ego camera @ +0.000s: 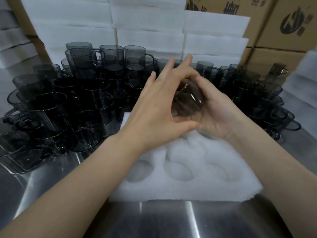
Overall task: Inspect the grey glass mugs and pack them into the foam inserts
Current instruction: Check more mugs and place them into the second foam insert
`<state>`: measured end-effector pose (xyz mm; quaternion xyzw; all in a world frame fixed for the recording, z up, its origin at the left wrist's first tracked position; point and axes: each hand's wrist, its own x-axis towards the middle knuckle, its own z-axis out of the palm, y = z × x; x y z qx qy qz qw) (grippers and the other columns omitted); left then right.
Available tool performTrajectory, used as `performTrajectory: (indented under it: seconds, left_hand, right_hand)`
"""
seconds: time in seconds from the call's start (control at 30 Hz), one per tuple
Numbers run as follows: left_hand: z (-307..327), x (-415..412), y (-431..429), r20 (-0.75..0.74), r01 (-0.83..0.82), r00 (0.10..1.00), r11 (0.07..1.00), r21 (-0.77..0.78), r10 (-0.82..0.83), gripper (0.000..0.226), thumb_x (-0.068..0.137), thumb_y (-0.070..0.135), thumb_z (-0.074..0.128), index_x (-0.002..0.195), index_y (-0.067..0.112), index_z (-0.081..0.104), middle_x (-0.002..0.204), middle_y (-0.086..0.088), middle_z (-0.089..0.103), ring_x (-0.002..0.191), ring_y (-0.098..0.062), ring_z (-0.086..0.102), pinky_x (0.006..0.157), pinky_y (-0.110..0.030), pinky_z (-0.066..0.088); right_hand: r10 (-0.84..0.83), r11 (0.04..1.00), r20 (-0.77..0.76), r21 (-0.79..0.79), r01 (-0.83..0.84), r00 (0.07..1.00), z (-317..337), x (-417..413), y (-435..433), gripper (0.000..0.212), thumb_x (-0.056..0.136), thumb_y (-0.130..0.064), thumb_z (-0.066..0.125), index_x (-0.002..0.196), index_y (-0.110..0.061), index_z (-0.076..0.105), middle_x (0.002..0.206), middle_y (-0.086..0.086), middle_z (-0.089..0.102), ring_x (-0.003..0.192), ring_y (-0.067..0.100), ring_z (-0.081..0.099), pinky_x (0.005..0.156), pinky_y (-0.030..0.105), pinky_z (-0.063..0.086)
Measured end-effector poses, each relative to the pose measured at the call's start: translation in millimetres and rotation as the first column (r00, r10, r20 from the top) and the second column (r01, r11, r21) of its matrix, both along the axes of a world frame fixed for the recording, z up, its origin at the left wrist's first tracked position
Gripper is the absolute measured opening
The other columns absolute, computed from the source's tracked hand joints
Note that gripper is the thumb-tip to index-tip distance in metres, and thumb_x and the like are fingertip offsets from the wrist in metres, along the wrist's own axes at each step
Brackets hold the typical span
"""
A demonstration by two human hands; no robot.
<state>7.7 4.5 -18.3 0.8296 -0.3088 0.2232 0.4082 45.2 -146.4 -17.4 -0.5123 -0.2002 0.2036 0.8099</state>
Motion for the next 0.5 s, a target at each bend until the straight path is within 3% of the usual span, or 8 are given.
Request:
performTrajectory:
  seconds: [0.07, 0.2, 0.33, 0.43, 0.5]
  left_hand:
    - [-2.5, 1.7, 0.3, -0.014, -0.028, 1.000, 0.999, -0.033, 0.027, 0.088, 0.069, 0.033, 0.082, 0.142, 0.024, 0.035, 0.159, 0.004, 0.026, 0.148, -0.014, 0.022, 0.119, -0.046, 0.025]
    - [-8.3, 7.3, -0.9, 0.006, -0.073, 0.997, 0.997, 0.019, 0.072, 0.089, 0.078, 0.020, 0.078, 0.151, 0.011, 0.027, 0.161, -0.003, 0.019, 0.149, -0.010, 0.014, 0.118, -0.017, 0.015]
    - [-7.6, 6.4, -2.8, 0.123, 0.006, 0.992, 0.990, 0.142, -0.023, 0.085, 0.078, 0.009, 0.074, 0.149, 0.003, 0.027, 0.160, -0.013, 0.020, 0.150, -0.024, 0.012, 0.123, -0.036, 0.013]
    - [-5.5, 5.6, -1.4, 0.156, 0.059, 0.984, 0.981, 0.184, -0.088, 0.082, 0.076, 0.005, 0.074, 0.147, 0.007, 0.033, 0.160, -0.010, 0.023, 0.150, -0.027, 0.010, 0.122, -0.047, 0.014]
    - [-4.5, 4.5, -1.4, 0.176, 0.069, 0.978, 0.969, 0.239, -0.113, 0.081, 0.075, 0.005, 0.074, 0.146, 0.011, 0.037, 0.159, -0.006, 0.025, 0.150, -0.028, 0.008, 0.122, -0.047, 0.011]
  right_hand:
    - [-0.090, 0.995, 0.054, -0.046, 0.093, 0.994, -1.6, 0.1, 2.3, 0.040, 0.093, -0.036, 0.050, 0.121, -0.010, 0.062, 0.110, 0.012, 0.071, 0.099, 0.023, 0.069, 0.077, 0.035, 0.058]
    - [-0.179, 0.978, 0.103, -0.086, 0.188, 0.978, -2.2, -0.1, 4.6, 0.028, 0.090, -0.031, 0.056, 0.098, -0.010, 0.072, 0.089, 0.009, 0.074, 0.080, 0.018, 0.072, 0.061, 0.027, 0.056]
    - [-0.228, 0.971, 0.092, -0.055, 0.233, 0.969, -0.6, 0.1, 3.4, 0.026, 0.100, -0.022, 0.051, 0.092, -0.005, 0.070, 0.079, 0.010, 0.072, 0.072, 0.022, 0.072, 0.056, 0.034, 0.057]
    - [-0.220, 0.973, 0.088, -0.048, 0.225, 0.971, -0.3, 3.2, 1.3, 0.025, 0.097, -0.019, 0.055, 0.114, -0.004, 0.062, 0.098, 0.016, 0.069, 0.088, 0.030, 0.069, 0.065, 0.042, 0.057]
    - [-0.233, 0.969, 0.080, -0.065, 0.239, 0.969, 0.5, 6.3, -0.6, 0.026, 0.095, -0.013, 0.057, 0.121, -0.010, 0.057, 0.105, 0.017, 0.063, 0.095, 0.033, 0.061, 0.074, 0.043, 0.053]
